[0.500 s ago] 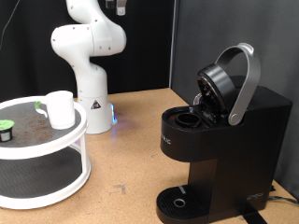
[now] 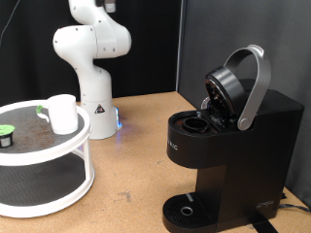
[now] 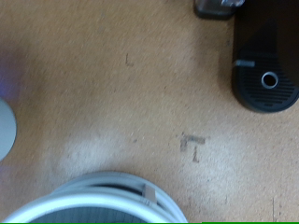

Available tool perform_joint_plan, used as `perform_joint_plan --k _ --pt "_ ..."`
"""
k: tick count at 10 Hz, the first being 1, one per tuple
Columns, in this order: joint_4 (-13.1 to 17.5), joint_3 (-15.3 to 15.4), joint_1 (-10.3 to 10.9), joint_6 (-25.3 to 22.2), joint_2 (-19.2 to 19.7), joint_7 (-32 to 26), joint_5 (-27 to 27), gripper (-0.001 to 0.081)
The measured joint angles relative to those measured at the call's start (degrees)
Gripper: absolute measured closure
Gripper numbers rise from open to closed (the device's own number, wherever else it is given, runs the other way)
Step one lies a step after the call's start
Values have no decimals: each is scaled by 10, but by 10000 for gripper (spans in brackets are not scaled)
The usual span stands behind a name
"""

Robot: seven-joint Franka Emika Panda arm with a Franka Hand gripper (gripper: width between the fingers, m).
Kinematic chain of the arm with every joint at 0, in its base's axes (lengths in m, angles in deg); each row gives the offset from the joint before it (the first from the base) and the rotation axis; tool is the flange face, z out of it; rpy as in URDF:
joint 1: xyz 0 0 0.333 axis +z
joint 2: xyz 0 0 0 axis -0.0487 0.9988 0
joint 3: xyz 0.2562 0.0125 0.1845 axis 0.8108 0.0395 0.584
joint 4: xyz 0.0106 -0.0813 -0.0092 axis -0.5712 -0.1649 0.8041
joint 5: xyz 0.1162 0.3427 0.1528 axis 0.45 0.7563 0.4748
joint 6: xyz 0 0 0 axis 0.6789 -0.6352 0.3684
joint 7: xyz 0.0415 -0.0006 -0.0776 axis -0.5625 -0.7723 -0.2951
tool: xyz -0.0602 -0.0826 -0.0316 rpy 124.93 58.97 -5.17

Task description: Make a cup of coffee with the keurig machine

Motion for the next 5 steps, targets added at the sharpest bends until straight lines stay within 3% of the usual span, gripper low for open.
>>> perform_joint_plan --k 3,5 --pt "1 -45 -9 -44 -11 -73 -67 -1" --pt "1 -52 -11 -46 -12 -84 -76 -1"
